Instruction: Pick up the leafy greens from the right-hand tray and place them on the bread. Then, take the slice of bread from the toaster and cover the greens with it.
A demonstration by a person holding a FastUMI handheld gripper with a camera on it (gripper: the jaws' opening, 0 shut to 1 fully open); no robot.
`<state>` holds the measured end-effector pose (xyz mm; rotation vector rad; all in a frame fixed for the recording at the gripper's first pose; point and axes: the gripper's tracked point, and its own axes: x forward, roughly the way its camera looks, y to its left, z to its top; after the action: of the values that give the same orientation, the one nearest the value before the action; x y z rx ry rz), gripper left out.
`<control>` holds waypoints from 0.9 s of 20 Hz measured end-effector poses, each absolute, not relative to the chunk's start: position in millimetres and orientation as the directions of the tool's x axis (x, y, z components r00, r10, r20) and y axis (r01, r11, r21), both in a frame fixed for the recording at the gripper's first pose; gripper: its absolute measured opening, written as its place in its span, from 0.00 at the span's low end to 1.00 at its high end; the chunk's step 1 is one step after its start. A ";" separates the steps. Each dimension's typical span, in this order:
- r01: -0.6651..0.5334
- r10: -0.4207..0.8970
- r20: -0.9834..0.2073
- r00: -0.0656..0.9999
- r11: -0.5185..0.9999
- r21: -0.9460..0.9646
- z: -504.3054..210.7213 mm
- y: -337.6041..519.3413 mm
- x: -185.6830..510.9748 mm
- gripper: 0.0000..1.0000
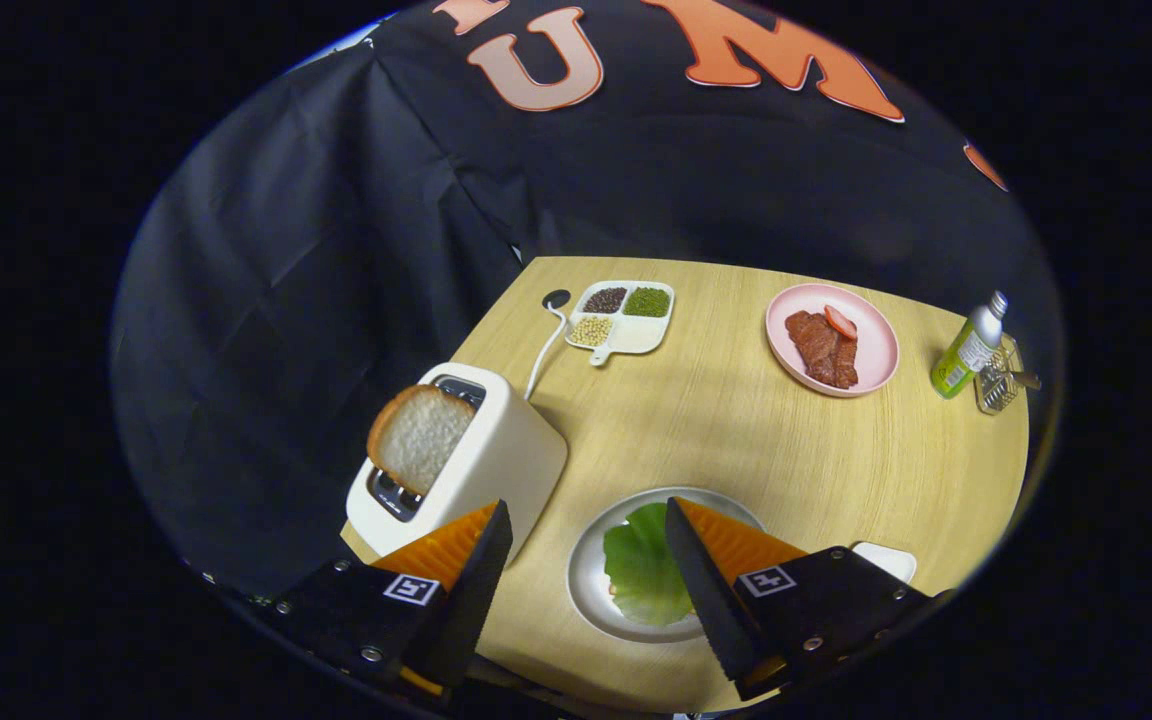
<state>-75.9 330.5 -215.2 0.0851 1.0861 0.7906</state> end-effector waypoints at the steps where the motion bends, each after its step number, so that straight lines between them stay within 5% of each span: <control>1: -0.543 0.605 -0.762 0.229 0.729 0.416 -208.5 340.1 -73.4 0.93; 18: -0.558 0.414 -0.902 0.119 0.779 0.284 -208.4 467.1 -100.3 0.83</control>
<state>-100.3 467.1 -208.4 -0.1364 1.2658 0.7142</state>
